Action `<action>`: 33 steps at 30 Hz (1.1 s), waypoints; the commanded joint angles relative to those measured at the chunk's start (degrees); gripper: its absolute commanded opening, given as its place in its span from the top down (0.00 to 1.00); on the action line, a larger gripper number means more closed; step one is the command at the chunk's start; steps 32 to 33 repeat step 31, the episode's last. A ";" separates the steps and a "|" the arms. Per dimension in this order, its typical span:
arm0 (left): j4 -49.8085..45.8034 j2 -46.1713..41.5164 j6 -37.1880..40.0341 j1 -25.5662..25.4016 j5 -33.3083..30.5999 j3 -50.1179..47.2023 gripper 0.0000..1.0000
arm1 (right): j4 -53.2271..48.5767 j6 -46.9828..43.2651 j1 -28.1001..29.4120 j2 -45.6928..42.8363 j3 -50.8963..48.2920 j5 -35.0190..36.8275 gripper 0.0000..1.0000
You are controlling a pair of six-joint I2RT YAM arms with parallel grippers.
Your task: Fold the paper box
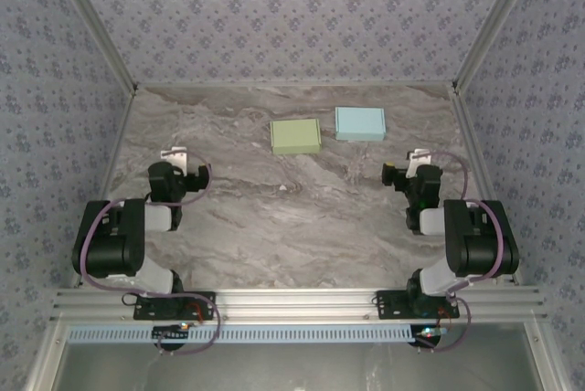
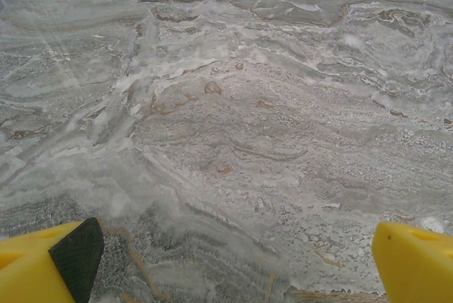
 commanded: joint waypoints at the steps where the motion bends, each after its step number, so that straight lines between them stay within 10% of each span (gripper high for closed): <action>1: 0.98 0.24 -0.89 0.35 0.50 1.44 0.01 | -4.17 0.23 -0.16 0.35 3.72 1.29 0.00; 33: 0.76 0.29 -1.03 0.14 -0.21 1.47 0.01 | -5.50 -0.89 -0.16 0.09 4.28 -1.27 0.00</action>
